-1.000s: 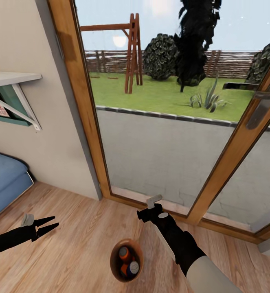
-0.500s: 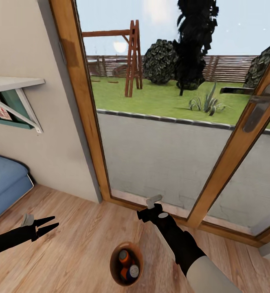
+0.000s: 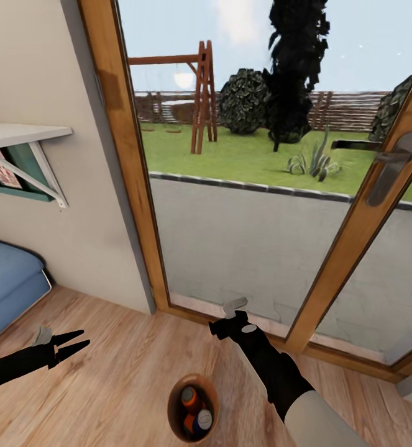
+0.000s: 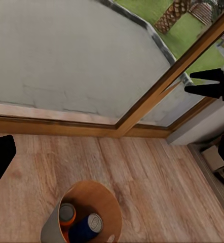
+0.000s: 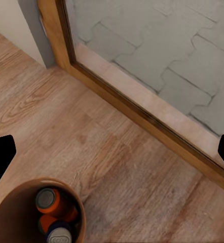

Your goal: Put the three can of soda from the living room inside the tash can in the kitchen.

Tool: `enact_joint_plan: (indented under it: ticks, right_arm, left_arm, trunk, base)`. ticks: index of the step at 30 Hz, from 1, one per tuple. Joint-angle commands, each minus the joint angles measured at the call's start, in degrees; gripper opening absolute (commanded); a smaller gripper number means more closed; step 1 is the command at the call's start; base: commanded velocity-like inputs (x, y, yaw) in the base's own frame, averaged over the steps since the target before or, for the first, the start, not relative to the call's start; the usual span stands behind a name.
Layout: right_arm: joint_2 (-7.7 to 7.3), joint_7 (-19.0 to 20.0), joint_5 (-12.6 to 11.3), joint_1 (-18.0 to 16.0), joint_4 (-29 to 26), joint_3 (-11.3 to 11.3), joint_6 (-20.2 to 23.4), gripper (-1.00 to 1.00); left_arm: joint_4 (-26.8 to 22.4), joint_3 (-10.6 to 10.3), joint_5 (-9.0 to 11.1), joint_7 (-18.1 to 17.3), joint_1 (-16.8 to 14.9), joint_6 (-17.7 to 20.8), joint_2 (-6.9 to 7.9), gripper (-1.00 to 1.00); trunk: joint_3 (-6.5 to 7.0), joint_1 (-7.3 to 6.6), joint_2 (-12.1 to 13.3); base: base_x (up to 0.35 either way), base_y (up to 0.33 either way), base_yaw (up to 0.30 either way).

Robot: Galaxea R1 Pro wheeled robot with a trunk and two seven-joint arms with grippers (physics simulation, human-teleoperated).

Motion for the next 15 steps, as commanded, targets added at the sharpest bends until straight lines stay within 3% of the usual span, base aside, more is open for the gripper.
enact_joint_plan:
  ticks: [1, 15]
  right_arm:
    - [0.0, 0.0, 0.0, 0.0, 0.01, 0.0, 0.0, 1.0]
    - [0.0, 0.0, 0.05, 0.0, 0.02, 0.0, 0.0, 1.0]
  left_arm:
    - [0.0, 0.0, 0.0, 0.0, 0.0, 0.0, -0.02, 1.0]
    - [0.0, 0.0, 0.0, 0.0, 0.0, 0.0, -0.06, 1.0]
  trunk:
    - [0.1, 0.0, 0.0]
    - [1.44, 0.0, 0.0]
  base:
    - [0.0, 0.0, 0.0]
    - [0.0, 0.0, 0.0]
